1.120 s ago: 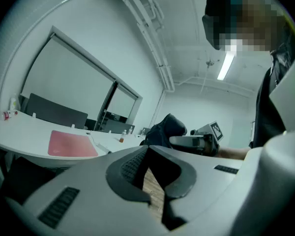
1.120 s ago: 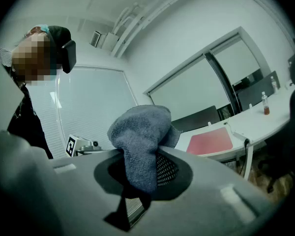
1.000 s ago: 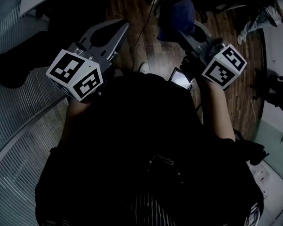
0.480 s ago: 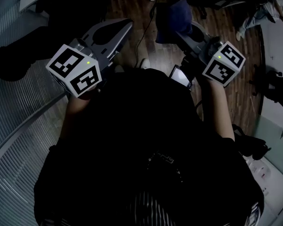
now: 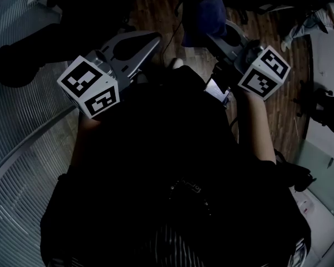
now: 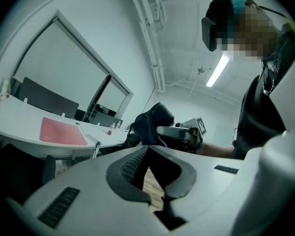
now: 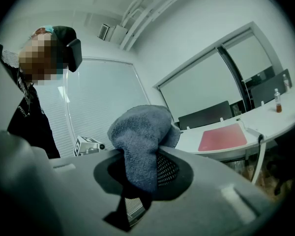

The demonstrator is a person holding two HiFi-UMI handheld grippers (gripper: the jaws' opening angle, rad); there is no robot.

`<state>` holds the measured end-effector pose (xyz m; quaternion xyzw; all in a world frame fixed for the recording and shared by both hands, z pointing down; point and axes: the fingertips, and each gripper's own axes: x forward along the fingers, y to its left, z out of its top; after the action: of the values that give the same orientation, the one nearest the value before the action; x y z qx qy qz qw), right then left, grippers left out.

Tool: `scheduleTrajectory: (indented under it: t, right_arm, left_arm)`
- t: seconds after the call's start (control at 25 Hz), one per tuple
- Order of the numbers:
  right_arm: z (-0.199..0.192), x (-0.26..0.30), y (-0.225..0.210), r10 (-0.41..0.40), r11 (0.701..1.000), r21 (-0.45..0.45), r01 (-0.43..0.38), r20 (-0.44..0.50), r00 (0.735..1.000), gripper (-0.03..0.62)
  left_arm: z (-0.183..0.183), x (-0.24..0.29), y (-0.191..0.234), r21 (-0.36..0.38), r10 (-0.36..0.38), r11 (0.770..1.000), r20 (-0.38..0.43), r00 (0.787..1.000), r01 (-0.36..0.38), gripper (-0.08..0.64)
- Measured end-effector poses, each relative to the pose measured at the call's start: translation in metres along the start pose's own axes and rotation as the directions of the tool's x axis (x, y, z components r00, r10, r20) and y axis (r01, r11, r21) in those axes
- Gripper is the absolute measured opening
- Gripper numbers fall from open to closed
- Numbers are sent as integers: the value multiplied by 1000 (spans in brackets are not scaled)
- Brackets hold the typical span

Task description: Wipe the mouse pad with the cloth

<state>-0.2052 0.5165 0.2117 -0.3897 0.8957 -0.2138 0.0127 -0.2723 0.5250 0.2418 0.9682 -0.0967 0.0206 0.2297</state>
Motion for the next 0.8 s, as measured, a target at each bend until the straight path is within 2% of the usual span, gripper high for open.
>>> scheduleTrajectory:
  t: [0.16,0.48,0.68,0.8]
  right_arm:
    - [-3,-3,-12,-13,1000,5,13,-13,1000,71]
    - [23,-12,-63,-10,1000,13,9,41,999,71]
    - [48,-5,-114,34,999,30,-35,50,998,71]
    - [62,5,-148,65,997,27,-67,52,997,71]
  left_arm:
    - [-4,6,4,23,-24,999,-19,1000,24,3]
    - [10,43,11,97,-46,994,-41,998,50,3]
    - [38,80,38,126,3,992,-29,1000,0,4]
    - [47,105,63,111,45,993,-18,999,-43,3]
